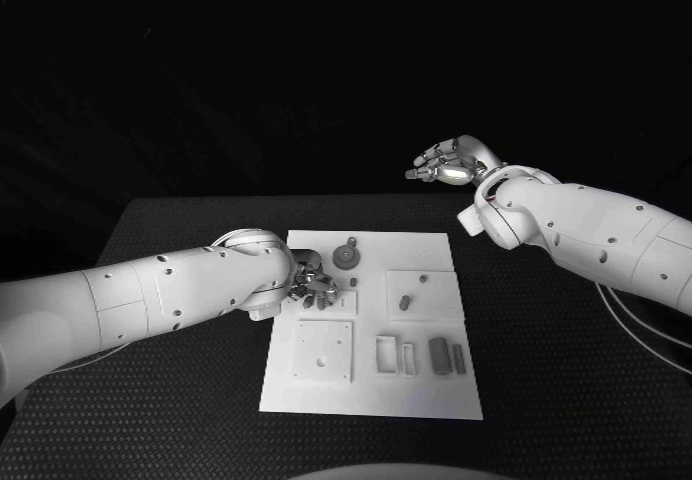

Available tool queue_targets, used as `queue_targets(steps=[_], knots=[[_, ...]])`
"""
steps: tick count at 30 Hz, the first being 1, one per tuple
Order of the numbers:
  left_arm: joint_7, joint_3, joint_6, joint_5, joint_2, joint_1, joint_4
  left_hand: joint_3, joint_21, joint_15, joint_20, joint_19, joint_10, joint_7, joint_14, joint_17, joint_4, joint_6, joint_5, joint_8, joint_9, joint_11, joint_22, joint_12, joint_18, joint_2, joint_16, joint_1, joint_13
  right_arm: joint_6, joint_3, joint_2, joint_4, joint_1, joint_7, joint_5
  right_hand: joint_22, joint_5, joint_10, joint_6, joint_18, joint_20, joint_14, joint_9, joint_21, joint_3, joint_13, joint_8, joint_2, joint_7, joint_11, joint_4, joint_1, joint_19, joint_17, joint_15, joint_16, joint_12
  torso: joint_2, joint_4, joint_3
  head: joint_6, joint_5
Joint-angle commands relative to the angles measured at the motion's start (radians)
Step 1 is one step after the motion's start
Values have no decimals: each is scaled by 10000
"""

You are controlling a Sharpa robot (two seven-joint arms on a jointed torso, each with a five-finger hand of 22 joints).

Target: Assemble the parts on the task board

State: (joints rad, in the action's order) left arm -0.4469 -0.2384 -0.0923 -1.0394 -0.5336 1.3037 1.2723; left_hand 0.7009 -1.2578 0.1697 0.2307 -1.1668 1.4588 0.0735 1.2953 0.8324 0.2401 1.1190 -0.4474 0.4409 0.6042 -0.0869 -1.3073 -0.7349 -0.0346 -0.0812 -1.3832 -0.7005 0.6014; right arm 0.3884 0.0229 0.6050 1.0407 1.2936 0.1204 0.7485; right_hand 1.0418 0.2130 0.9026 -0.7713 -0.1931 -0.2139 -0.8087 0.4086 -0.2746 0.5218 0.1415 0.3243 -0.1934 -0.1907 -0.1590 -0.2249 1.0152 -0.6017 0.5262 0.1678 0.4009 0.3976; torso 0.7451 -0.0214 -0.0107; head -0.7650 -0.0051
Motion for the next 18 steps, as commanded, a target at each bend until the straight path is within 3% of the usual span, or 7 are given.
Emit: queue_targets(steps=[1, 18], knots=[[120, -14, -230, 30, 77, -28, -28, 219, -45, 427, 312, 78, -241, -748, 156, -15, 238, 1055, -22, -37, -16, -206, -163, -52, -1175, -159, -63, 20, 5, -141, 1, -13, -3, -9, 64, 1, 18, 58, 78, 3, 23, 8, 61, -14, 39, -57, -19, 41, 67, 2, 3, 1, 53, 55, -16, 0, -53, -58, 1, -6, 3, 3, -9], [62, -11, -518, 127, 256, -22, -336, 285, -67, 429, 309, 105, -265, -748, 143, -44, 278, 1029, 117, -5, -35, -207, -147, -90, -1186, -221, -87, 146, -15, -183, 6, -20, 3, -18, 57, 5, 32, 80, 86, 1, 31, 1, 88, -25, 65, -65, -54, 44, 76, 2, 1, -13, 68, 81, -37, 13, -65, -60, 0, -7, 6, 1, -28]])
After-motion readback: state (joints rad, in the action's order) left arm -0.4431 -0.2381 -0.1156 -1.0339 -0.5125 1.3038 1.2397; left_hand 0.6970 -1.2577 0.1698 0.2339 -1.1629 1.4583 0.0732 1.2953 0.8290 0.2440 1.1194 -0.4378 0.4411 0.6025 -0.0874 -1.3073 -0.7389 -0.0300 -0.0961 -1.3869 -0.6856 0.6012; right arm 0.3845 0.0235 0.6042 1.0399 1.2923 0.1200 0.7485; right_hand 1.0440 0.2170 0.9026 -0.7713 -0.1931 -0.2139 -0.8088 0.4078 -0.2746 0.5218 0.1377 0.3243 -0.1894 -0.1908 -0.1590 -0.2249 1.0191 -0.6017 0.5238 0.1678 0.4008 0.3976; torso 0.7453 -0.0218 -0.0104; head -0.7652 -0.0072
